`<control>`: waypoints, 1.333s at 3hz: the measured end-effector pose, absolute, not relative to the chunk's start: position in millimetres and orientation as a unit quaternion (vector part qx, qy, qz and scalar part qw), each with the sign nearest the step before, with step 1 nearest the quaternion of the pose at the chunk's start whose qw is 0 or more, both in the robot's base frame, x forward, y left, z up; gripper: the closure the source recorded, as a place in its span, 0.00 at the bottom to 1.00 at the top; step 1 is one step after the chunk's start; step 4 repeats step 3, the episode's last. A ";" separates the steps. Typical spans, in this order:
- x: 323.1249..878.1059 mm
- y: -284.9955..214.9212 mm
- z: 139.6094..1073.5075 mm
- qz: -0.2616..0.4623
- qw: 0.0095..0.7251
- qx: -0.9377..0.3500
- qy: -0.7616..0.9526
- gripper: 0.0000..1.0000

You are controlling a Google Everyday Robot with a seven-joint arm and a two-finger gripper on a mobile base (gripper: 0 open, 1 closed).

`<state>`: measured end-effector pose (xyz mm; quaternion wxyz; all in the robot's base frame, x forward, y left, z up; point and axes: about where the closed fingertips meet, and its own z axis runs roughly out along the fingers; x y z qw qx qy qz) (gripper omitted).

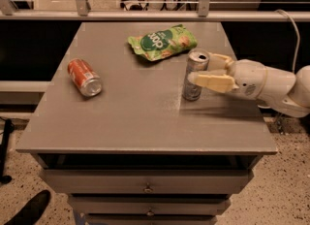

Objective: Place redbull can upright

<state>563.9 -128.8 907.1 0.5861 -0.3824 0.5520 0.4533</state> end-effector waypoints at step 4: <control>547.5 -160.6 911.6 0.402 0.567 -0.424 0.580 0.00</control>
Offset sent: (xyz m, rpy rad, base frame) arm -0.0251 -0.0577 0.0086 -0.2376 -0.0424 -0.0366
